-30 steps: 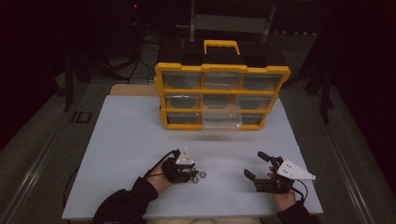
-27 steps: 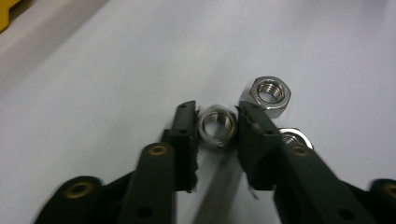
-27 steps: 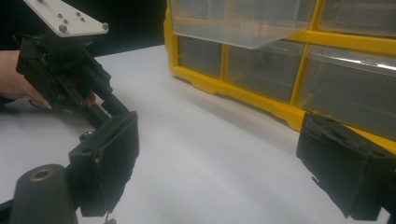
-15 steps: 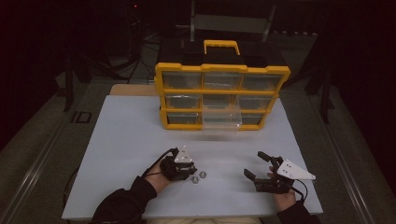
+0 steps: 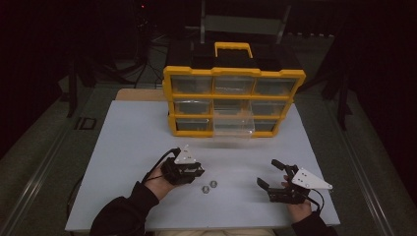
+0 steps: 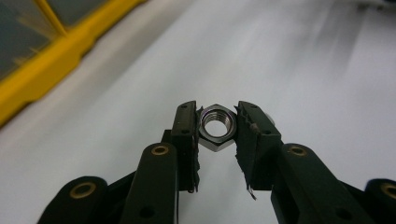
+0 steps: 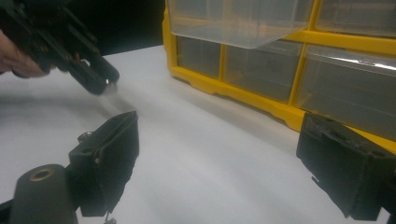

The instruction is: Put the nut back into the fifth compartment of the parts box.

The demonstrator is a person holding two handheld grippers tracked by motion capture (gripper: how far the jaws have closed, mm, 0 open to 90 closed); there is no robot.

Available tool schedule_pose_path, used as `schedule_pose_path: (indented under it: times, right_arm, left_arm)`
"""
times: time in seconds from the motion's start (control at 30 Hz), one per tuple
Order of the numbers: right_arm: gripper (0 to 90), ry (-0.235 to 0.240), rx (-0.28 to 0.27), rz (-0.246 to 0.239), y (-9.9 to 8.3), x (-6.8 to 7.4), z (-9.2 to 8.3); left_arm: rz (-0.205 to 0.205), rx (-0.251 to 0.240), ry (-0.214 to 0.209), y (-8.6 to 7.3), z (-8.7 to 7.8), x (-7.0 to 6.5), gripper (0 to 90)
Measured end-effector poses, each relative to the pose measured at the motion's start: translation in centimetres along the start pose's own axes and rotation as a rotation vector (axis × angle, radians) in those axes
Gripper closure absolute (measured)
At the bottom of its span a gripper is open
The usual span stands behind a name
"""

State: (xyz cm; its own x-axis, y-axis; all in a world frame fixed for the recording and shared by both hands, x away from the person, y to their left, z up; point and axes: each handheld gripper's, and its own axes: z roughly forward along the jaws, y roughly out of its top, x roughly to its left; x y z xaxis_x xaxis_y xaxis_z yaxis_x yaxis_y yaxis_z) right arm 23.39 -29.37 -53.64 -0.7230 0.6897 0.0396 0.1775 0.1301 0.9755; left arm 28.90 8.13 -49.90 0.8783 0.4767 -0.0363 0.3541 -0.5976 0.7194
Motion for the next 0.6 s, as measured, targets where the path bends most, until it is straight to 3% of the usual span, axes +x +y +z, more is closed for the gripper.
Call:
schedule_pose_path:
  times: [0.33, 0.6]
  right_arm:
    - [13.1, -0.001, 0.002, -0.001, 0.0, 0.0, 0.0]
    - [13.1, -0.001, 0.002, -0.002, 0.0, 0.0, 0.1]
  left_arm:
    - [0.009, -0.05, 0.03, 2.5, -3.7, 0.4, 69.2]
    - [0.011, -0.08, 0.037, 4.3, -5.4, 0.7, 69.2]
